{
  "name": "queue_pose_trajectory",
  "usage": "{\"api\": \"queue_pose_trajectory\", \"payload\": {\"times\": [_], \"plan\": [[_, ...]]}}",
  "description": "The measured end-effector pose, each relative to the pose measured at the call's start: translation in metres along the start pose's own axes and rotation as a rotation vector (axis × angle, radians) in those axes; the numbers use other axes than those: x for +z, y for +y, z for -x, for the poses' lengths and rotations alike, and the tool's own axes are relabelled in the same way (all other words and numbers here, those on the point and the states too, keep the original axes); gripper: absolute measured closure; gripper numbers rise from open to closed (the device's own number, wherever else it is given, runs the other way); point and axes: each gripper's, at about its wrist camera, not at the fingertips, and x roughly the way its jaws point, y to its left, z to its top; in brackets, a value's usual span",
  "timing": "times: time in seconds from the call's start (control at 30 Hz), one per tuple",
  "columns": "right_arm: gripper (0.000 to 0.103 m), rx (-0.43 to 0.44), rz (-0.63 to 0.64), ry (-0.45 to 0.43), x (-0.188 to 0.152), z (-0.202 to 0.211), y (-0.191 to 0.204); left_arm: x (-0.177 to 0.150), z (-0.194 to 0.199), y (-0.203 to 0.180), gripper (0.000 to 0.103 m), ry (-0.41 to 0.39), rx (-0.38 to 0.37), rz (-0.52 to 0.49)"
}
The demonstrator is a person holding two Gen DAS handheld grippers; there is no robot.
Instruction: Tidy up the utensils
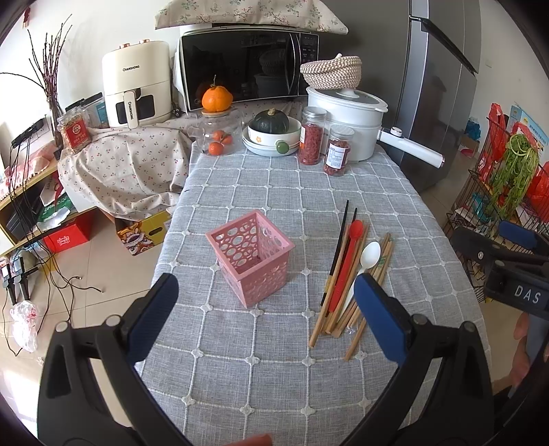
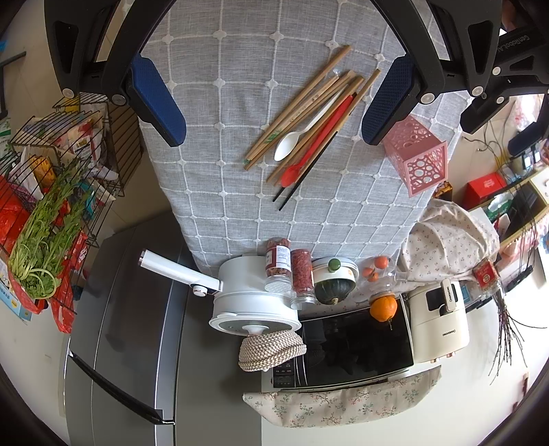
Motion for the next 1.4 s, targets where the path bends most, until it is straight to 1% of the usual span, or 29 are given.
{"api": "queue_pose_trajectory", "payload": {"times": [0.77,0.93,1.0,1.1,1.2,1.27,1.3,1.33,1.37,1.4], "plan": [[0.000,0.002,0.000,0.002,0.000,0.000,0.000,0.004,0.002,-0.002,0.001,-0.001,-0.002,-0.008],[0.000,0.007,-0.002,0.006,0.000,-0.001,-0.001,0.010,0.002,-0.009,0.001,-0.009,-0.014,-0.016],[0.000,0.014,-0.006,0.015,0.000,-0.003,-0.002,0.012,0.002,-0.013,0.001,-0.028,-0.012,-0.029],[0.000,0.016,-0.010,0.039,0.002,-0.009,-0.006,0.016,-0.002,-0.024,0.001,-0.039,-0.022,-0.101],[0.000,0.031,-0.040,0.078,0.007,-0.019,-0.017,0.022,-0.009,-0.032,0.001,-0.031,-0.035,-0.135],[0.000,0.042,-0.061,0.112,0.013,-0.028,-0.027,0.027,-0.016,-0.036,0.001,0.003,-0.059,-0.162],[0.000,0.050,-0.072,0.134,0.016,-0.034,-0.033,0.031,-0.021,-0.040,0.002,0.028,-0.090,-0.170],[0.000,0.062,-0.083,0.159,0.018,-0.042,-0.038,0.036,-0.027,-0.042,0.006,0.049,-0.124,-0.171],[0.000,0.078,-0.096,0.187,0.019,-0.050,-0.044,0.040,-0.033,-0.046,0.013,0.075,-0.149,-0.174],[0.000,0.091,-0.116,0.216,0.018,-0.059,-0.052,0.045,-0.041,-0.050,0.016,0.106,-0.172,-0.184]]}}
